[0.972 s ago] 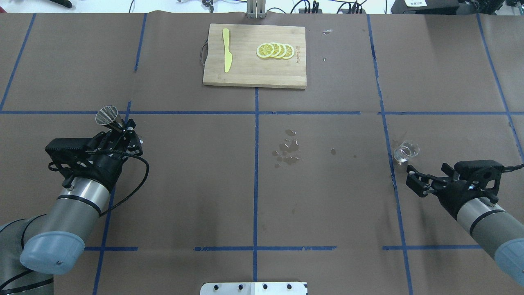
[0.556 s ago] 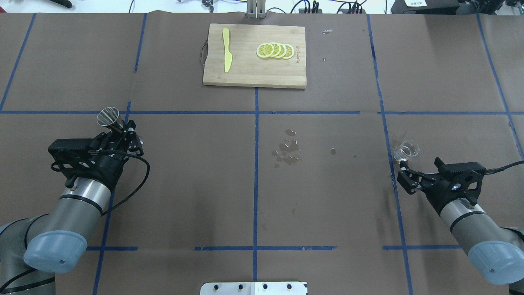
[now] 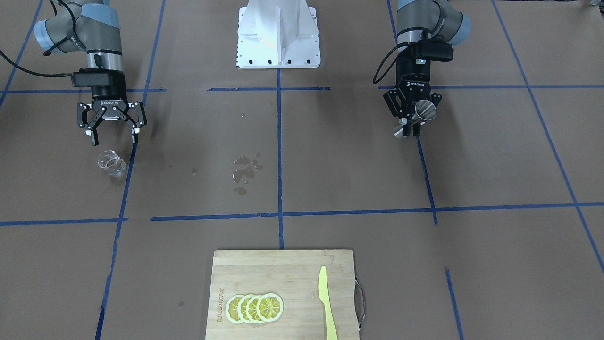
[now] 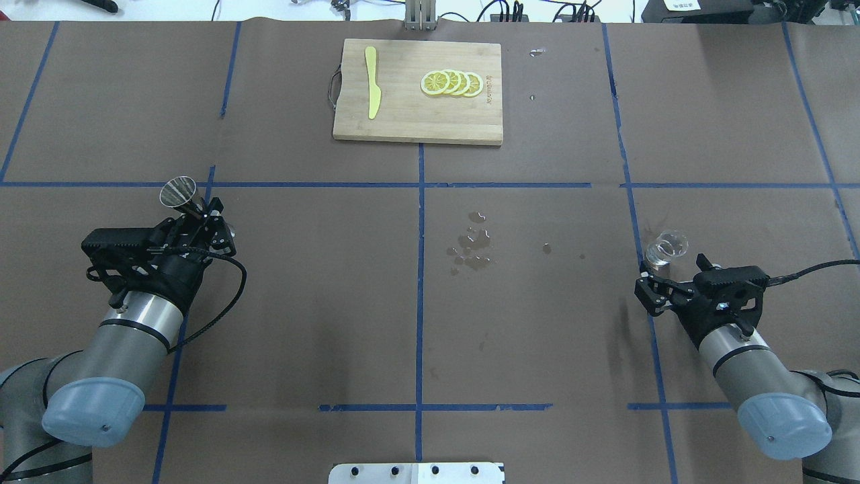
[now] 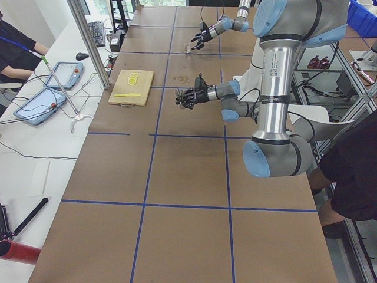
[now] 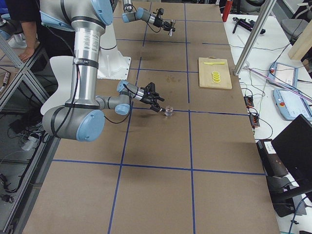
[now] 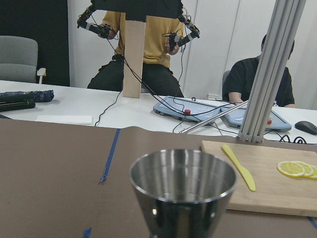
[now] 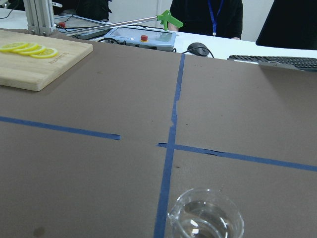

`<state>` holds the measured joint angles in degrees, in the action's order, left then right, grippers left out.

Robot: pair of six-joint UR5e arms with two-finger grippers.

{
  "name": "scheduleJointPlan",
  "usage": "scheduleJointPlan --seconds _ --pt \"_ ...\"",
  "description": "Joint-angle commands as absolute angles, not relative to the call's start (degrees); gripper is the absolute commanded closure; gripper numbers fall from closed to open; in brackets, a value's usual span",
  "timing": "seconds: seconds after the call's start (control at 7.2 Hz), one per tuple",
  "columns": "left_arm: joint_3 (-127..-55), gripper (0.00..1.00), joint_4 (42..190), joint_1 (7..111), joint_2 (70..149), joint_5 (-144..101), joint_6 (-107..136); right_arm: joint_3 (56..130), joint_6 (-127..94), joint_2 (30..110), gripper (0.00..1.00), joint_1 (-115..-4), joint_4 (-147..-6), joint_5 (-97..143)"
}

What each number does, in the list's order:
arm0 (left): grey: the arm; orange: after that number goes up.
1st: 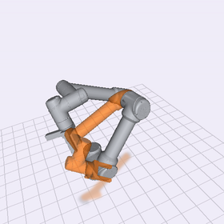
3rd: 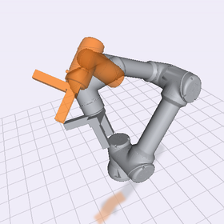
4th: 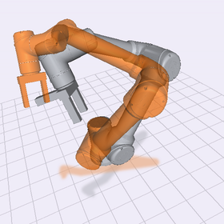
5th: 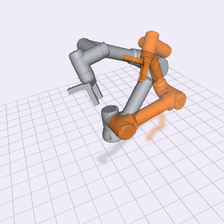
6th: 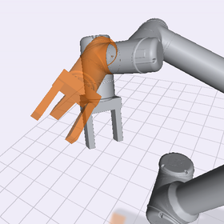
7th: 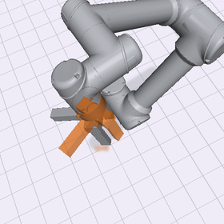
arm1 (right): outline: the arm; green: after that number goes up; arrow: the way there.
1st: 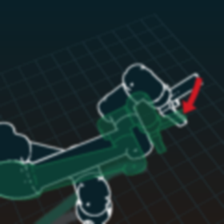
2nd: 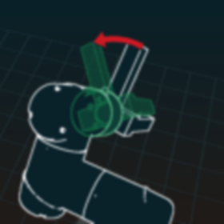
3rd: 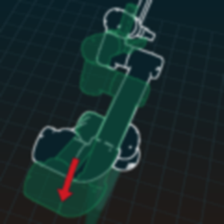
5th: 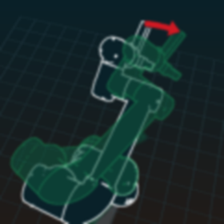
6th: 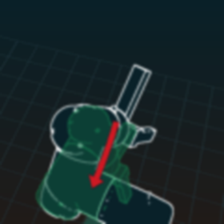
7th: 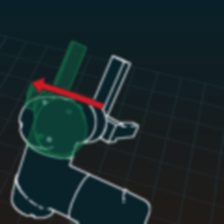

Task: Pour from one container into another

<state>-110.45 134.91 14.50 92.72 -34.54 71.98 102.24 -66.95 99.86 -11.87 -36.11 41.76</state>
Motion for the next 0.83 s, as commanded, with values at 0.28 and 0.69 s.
scheduleJointPlan --seconds 0.28,0.69 --pt "-110.4 1.0 135.0 14.5 92.8 -34.5 72.1 94.9 -60.9 99.3 0.0 -12.4 -25.4 40.2" --pt "-110.2 1.0 134.9 14.5 92.7 -34.5 72.2 93.1 -59.9 95.6 0.0 -15.3 -25.5 40.3"
